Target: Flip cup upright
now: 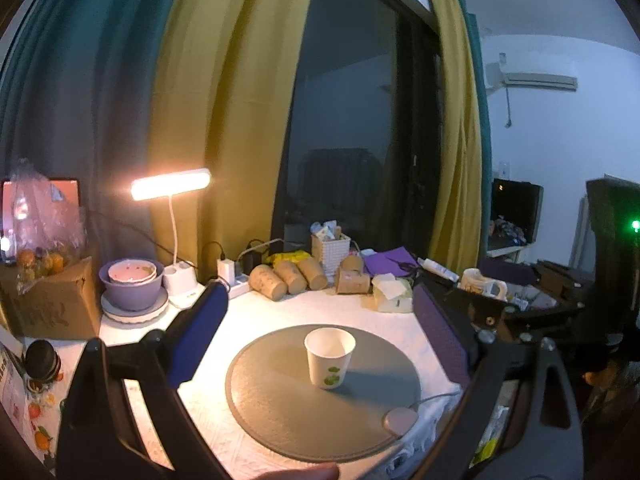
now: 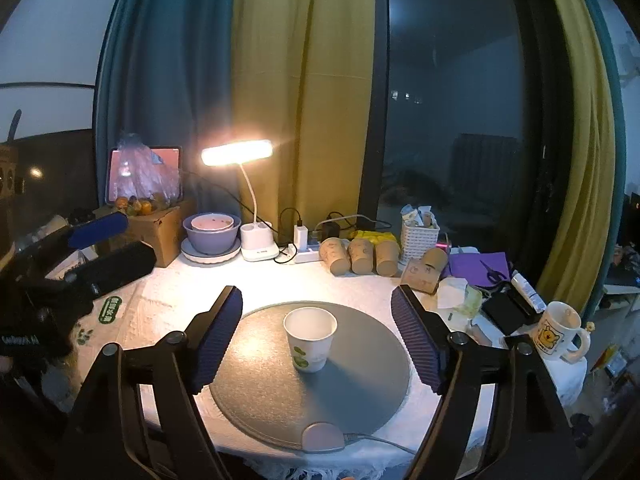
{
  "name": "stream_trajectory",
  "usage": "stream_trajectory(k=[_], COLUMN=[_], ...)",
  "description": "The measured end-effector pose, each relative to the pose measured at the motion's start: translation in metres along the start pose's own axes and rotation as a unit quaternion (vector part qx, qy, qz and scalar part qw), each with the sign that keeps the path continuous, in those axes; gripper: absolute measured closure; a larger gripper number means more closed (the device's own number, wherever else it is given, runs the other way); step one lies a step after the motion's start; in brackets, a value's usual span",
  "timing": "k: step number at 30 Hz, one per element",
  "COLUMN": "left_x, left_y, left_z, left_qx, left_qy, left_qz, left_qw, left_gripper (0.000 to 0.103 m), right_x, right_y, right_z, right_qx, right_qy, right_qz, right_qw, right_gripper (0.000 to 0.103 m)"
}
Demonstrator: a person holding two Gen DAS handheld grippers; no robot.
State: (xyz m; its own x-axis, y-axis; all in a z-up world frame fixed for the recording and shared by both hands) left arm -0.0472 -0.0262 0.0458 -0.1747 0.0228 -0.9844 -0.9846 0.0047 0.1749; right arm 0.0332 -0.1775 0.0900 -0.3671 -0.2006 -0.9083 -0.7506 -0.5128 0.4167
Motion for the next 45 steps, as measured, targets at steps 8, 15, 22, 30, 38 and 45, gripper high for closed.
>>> stream_trajectory(k=[8, 15, 22, 30, 38, 45], left_x=[0.002, 0.003, 0.005, 0.005, 0.005, 0.004], left_y=[-0.001, -0.001, -0.002, -0.002, -0.003, -0.004], left_z=[0.001, 0.0, -0.005, -0.007, -0.009, -0.009], left_qx=[0.003, 0.003, 0.005, 0.006, 0.007, 0.007], left_qy=[0.007, 0.008, 0.006, 0.006, 0.005, 0.005], left_qz=[0.008, 0.01, 0.015, 0.017, 0.018, 0.018], left_qw=[0.9999, 0.9999, 0.9999, 0.9998, 0.9998, 0.9998], left_gripper=[0.009, 0.009, 0.009, 0.009, 0.009, 0.009], right_x=[0.0, 0.001, 0.001, 0.001, 0.003, 0.003], right_y=[-0.002, -0.003, -0.003, -0.002, -0.003, -0.003], right_z=[-0.001, -0.001, -0.001, -0.002, -0.002, -0.003], right_qx=[0.001, 0.001, 0.001, 0.001, 0.002, 0.002], right_qy=[0.0, 0.0, 0.0, -0.002, -0.003, -0.004], right_qz=[-0.001, -0.001, 0.0, 0.0, 0.001, 0.001], right_qw=[1.0, 1.0, 1.0, 1.0, 1.0, 1.0], right_gripper=[0.023, 0.023, 0.023, 0.023, 0.023, 0.023])
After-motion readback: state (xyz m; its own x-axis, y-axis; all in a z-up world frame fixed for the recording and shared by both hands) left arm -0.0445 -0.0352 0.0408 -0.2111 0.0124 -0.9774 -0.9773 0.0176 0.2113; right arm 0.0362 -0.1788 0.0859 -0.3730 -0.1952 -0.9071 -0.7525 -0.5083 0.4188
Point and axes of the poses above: each gripper's, at about its wrist camera, not at the fingertips, and y roughly against the way its jaws point, z to its left, x to its underside, the point moved 1 cm from there along -y, roughly the way its jaws point, and after that the axes turned 7 degrees about -y, right-handed, at the moved point
